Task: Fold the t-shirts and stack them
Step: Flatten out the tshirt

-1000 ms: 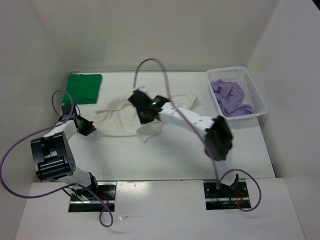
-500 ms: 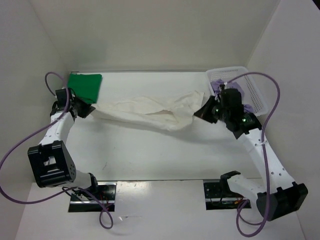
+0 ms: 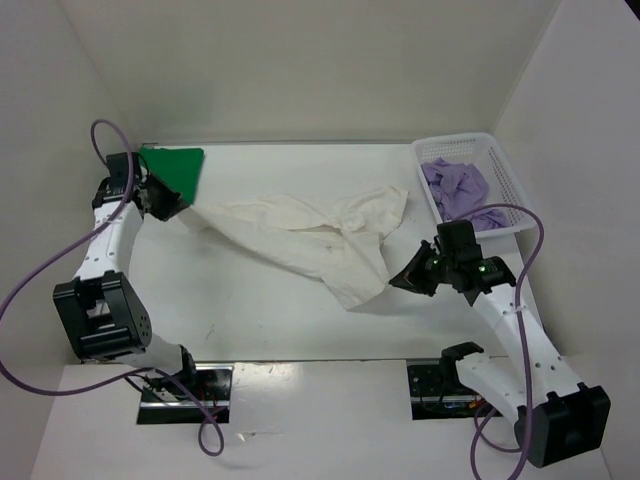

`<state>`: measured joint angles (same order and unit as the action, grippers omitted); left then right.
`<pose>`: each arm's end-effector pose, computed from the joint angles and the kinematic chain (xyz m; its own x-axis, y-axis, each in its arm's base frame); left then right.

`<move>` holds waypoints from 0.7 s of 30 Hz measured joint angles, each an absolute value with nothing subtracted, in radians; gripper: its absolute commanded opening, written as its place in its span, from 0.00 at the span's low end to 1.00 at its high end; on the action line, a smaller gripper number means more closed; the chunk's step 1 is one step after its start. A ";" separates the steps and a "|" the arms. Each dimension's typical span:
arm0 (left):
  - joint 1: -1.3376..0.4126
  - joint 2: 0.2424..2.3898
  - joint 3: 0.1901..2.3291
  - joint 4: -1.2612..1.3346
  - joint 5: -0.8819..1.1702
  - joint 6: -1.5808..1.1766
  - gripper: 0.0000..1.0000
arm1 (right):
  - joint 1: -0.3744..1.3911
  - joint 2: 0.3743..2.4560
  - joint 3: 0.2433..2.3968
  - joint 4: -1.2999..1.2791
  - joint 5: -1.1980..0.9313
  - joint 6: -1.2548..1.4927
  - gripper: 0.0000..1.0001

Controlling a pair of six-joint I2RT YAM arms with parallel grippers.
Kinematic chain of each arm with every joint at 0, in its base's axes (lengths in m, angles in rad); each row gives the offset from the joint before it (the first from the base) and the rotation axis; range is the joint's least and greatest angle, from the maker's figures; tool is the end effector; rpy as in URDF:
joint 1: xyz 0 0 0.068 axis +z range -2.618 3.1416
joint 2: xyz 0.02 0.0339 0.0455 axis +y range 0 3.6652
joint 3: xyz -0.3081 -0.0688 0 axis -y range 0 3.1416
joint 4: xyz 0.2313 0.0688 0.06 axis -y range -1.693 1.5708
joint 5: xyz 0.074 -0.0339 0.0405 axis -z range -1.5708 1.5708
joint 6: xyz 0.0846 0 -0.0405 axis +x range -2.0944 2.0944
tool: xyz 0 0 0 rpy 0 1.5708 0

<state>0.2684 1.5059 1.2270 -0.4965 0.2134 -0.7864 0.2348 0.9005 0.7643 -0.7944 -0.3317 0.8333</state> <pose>0.3430 0.0758 0.3053 -0.3966 -0.8265 -0.3995 -0.5578 0.5626 -0.6102 0.1472 0.0635 0.2595 -0.8273 0.5216 -0.2084 0.3022 0.7260 0.6178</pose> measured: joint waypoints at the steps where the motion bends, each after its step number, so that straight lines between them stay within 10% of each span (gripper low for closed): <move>1: 0.261 1.496 1.255 -0.511 0.206 -0.773 0.00 | 0.235 0.889 0.764 -0.804 -0.328 0.833 0.00; 9: 0.210 1.412 1.219 -0.670 0.091 -0.658 0.06 | 0.235 0.801 0.757 -0.848 -0.294 0.857 0.00; 21: -0.019 2.070 1.581 -0.549 0.048 -0.710 0.81 | 0.238 0.845 0.744 -0.857 -0.287 0.870 0.00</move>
